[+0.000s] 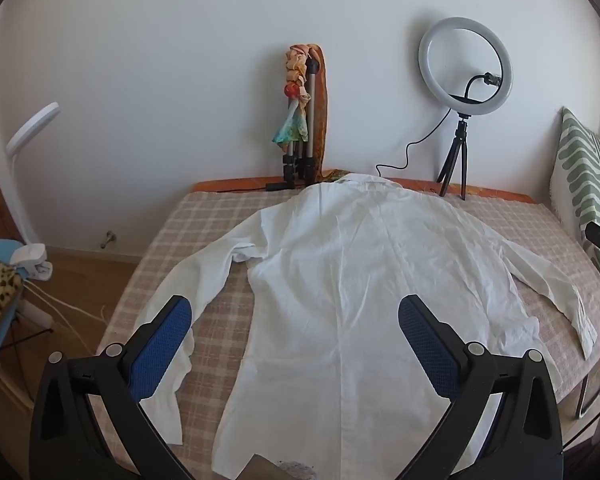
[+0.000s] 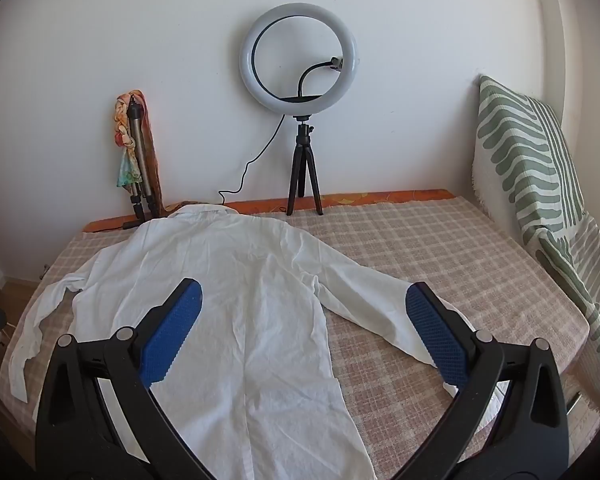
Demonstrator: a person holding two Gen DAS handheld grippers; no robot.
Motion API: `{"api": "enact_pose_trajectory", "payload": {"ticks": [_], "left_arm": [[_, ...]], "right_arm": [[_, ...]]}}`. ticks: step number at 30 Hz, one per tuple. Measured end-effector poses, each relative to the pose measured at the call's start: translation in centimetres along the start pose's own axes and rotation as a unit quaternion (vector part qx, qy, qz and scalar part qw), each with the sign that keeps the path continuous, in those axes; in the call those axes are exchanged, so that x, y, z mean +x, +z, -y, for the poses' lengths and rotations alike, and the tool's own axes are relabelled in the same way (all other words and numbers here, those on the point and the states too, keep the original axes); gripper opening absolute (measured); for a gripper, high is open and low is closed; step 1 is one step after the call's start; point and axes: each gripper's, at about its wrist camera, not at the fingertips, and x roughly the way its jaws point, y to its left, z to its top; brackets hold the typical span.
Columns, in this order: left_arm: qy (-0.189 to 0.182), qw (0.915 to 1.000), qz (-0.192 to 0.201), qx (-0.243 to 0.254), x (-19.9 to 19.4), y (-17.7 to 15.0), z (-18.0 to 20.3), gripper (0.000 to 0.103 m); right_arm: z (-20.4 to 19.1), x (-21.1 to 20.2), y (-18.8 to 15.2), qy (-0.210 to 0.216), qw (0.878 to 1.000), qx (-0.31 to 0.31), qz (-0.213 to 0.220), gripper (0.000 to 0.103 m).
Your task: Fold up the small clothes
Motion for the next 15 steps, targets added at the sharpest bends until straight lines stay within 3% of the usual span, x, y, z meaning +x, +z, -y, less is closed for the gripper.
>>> {"api": "enact_pose_trajectory", "payload": {"ticks": [15], "left_arm": [[-0.001,1.0,0.002,0.001,-0.01,0.04,0.05,0.103]], "right_arm": [[0.01,-0.01,0.03,0.0,1.0,0.0,0.0,0.103]]}}
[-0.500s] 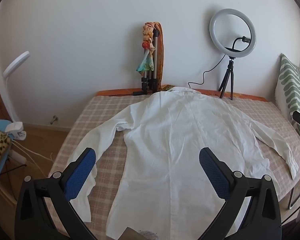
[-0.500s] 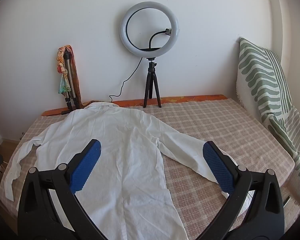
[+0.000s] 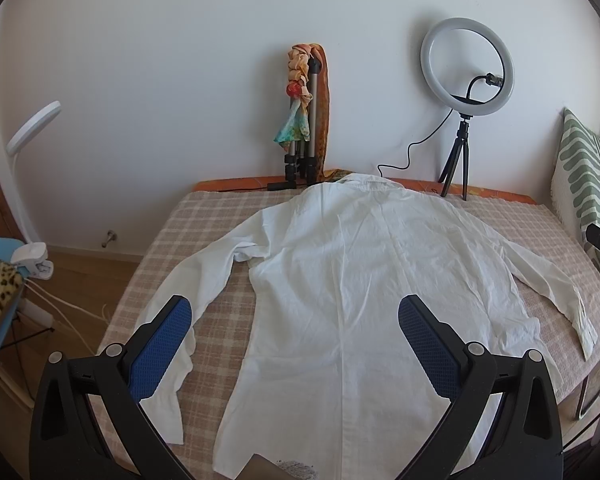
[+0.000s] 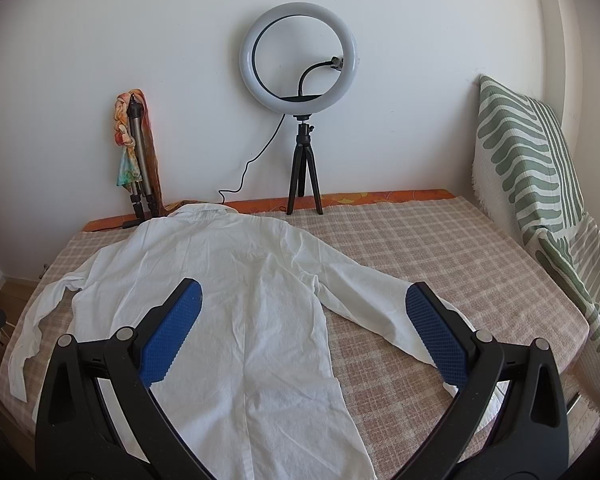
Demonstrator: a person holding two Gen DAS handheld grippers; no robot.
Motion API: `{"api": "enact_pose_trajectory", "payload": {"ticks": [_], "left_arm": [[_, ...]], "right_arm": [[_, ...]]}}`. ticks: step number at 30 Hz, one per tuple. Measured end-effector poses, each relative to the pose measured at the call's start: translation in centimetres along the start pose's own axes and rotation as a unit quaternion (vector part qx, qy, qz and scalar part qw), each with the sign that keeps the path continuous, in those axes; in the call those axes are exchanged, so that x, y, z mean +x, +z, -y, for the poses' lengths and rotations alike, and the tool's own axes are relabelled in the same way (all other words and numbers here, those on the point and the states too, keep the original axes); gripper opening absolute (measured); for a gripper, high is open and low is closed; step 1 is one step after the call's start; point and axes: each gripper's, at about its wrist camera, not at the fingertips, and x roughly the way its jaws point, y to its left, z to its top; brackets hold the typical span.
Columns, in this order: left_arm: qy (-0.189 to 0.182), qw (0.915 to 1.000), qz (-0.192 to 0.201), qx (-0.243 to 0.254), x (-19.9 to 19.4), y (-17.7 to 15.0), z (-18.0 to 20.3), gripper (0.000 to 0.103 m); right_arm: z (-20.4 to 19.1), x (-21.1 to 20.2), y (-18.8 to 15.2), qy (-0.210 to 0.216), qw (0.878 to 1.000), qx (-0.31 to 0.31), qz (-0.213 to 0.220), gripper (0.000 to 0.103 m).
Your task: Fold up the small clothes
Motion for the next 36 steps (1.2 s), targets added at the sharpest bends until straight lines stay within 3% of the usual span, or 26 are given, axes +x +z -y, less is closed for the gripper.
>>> {"api": "enact_pose_trajectory", "payload": {"ticks": [36], "left_arm": [[0.002,0.9999,-0.012,-0.004,0.41,-0.18,-0.66,0.103]], "right_arm": [[-0.34,0.35,0.06,0.003,1.0,-0.005,-0.002,0.103]]}}
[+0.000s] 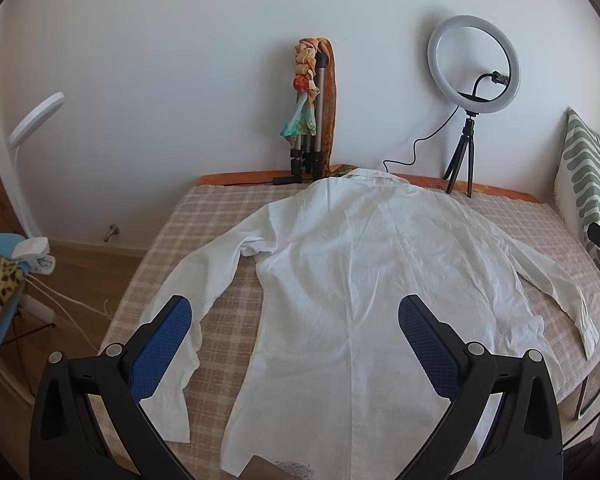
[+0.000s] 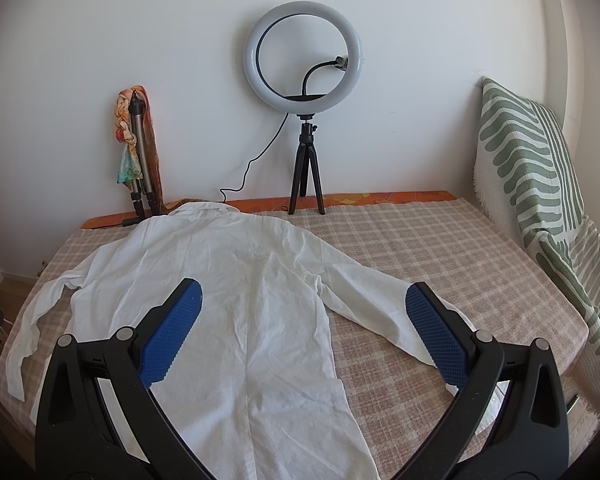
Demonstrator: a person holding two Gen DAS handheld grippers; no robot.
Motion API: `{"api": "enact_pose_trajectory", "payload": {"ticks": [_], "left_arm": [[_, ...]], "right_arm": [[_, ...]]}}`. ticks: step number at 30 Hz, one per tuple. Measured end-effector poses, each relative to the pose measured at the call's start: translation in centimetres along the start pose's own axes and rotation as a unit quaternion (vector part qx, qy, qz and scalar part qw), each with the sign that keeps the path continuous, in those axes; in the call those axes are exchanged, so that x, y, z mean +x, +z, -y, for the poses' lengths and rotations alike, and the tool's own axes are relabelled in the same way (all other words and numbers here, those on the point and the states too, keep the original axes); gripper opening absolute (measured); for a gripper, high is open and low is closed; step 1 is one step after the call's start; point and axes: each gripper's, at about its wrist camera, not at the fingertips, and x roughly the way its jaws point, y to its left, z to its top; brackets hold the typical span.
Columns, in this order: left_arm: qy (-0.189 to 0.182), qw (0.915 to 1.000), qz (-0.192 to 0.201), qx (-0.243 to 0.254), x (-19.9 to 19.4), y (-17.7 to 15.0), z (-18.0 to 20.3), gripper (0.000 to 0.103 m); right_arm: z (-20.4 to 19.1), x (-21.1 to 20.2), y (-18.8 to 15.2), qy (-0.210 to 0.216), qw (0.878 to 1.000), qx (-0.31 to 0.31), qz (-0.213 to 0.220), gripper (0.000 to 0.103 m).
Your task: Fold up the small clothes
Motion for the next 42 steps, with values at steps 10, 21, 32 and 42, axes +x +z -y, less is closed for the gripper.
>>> {"api": "enact_pose_trajectory", "payload": {"ticks": [10,21,32,42], "left_arm": [[-0.04,0.9983,0.022,-0.036,1.0,-0.7,-3.6,0.103],[-0.027,0.9938,-0.009,-0.107,4.3,-1.7,-13.2,0.093],[-0.063,0.9515,-0.145,-0.264,11.9,-4.1,-23.1,0.062],[-0.099,0.9226,-0.183,-0.325,16.8,-5.9,-25.1,0.062]], "right_arm": [[-2.1,1.0,0.1,0.022,1.0,-0.01,-0.01,0.103],[-5.0,2.1,-0.4,0.084,0.996,-0.025,-0.003,0.103],[-7.3,2.5,-0.8,0.129,0.991,-0.043,-0.014,0.103],[-6.1,2.8,-1.2,0.117,0.992,-0.038,-0.033,0.103]]}}
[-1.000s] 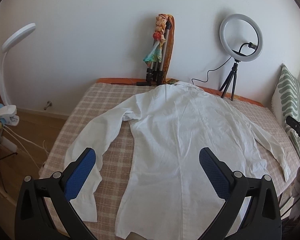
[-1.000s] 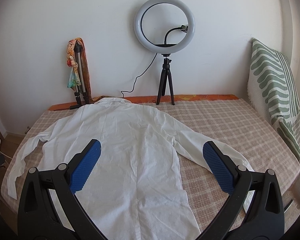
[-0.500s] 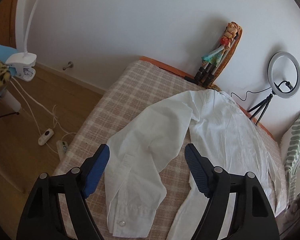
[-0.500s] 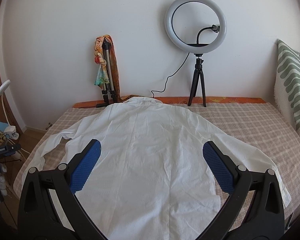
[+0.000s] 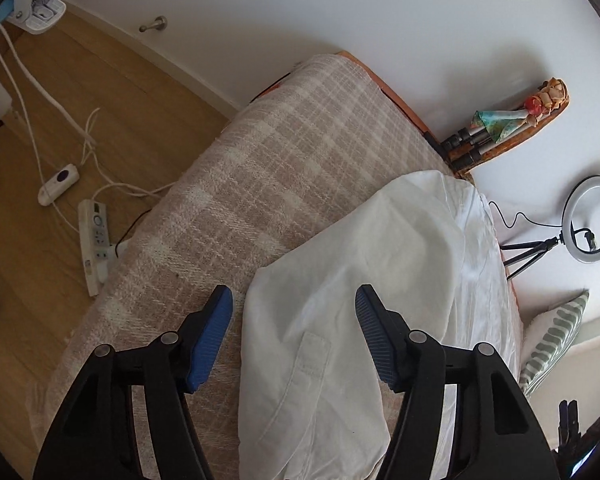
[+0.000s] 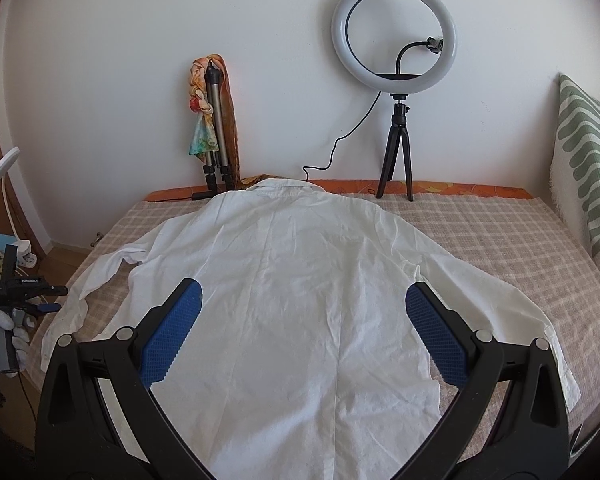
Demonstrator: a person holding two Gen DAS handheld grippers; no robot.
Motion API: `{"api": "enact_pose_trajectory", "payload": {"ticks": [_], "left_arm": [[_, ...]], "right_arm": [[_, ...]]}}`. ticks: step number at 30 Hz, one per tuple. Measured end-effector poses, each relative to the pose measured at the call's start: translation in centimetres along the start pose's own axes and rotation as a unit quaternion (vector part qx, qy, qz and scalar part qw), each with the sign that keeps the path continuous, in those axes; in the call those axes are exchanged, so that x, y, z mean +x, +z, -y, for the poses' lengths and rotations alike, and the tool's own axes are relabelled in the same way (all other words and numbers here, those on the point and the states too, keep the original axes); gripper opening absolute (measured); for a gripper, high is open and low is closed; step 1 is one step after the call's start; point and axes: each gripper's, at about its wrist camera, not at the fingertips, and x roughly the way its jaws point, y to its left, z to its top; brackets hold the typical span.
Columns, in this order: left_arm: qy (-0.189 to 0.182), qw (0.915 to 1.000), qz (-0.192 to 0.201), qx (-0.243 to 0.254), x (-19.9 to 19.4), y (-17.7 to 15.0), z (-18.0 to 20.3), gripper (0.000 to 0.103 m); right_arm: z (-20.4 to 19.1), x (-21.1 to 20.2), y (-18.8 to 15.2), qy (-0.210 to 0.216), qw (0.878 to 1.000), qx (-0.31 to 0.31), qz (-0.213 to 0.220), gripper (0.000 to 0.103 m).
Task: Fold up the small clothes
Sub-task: 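Move the left tool to the shirt's side edge and close on it, then lift the gripped side edge over the shirt back and open the left tool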
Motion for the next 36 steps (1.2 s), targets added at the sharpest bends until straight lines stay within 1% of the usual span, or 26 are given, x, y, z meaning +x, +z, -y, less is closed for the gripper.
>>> {"api": "enact_pose_trajectory", "payload": {"ticks": [3,5,6,8,10,12,15,19,21,24,26,28,30,32,33,34,36], "left_arm": [[-0.001,1.0,0.005,0.008,0.3,0.2,0.5,0.061],[-0.006,0.9999,0.006,0.007,0.6,0.2,0.7,0.048],[-0.009,0.9999,0.006,0.009,0.8,0.1,0.8,0.045],[-0.015,0.9998,0.0,0.015,1.2,-0.2,1.1,0.021],[-0.016,0.9995,-0.004,0.026,1.5,-0.6,1.4,0.009],[-0.012,0.9991,-0.003,0.039,1.5,-1.0,2.0,0.008],[-0.009,0.9971,0.005,0.076,0.9,-1.4,3.7,0.007],[-0.039,0.9937,0.013,0.104,-0.4,-2.4,6.1,0.006],[-0.051,0.9904,0.013,0.128,-0.8,-3.6,7.8,0.005],[-0.058,0.9819,0.009,0.18,-1.2,-5.8,10.8,0.004],[-0.069,0.9767,0.003,0.203,-1.2,-7.2,12.4,0.004],[-0.074,0.9712,-0.002,0.226,-1.2,-8.6,13.8,0.004],[-0.081,0.9651,-0.014,0.249,-0.8,-9.9,15.2,0.004],[-0.08,0.9577,-0.022,0.276,-0.2,-11.3,16.3,0.004],[-0.078,0.9538,-0.03,0.289,0.2,-12.0,16.8,0.004],[-0.081,0.9493,-0.041,0.301,0.7,-12.8,17.3,0.004],[-0.082,0.9387,-0.067,0.328,1.2,-14.4,18.2,0.004]], "right_arm": [[0.3,-0.3,0.0,-0.004,1.0,0.004,-0.001,0.103],[0.6,-0.6,0.0,-0.008,1.0,0.005,0.001,0.103],[0.7,-0.8,-0.1,-0.011,1.0,0.005,0.003,0.103],[1.0,-1.1,-0.1,-0.017,1.0,0.007,0.006,0.103],[1.2,-1.3,-0.1,-0.022,1.0,0.009,0.01,0.103],[1.4,-1.3,0.0,-0.025,1.0,0.011,0.011,0.103],[1.6,-1.3,0.0,-0.021,1.0,0.017,0.006,0.103],[1.4,-1.1,-0.1,-0.018,1.0,0.011,0.002,0.103],[1.2,-1.1,-0.1,-0.016,1.0,0.006,0.001,0.103],[1.2,-1.1,0.0,-0.012,1.0,0.005,0.0,0.103],[1.2,-1.0,0.1,-0.003,1.0,0.006,-0.005,0.103],[1.4,-0.8,0.2,0.017,1.0,0.012,-0.015,0.102],[1.6,-0.4,0.2,0.04,0.999,0.024,-0.028,0.097],[2.0,0.1,0.2,0.06,0.997,0.039,-0.043,0.095],[2.3,0.3,0.2,0.07,0.995,0.048,-0.05,0.092],[2.5,0.7,0.1,0.08,0.993,0.057,-0.059,0.09],[2.8,1.3,-0.1,0.093,0.991,0.069,-0.074,0.09]]}}
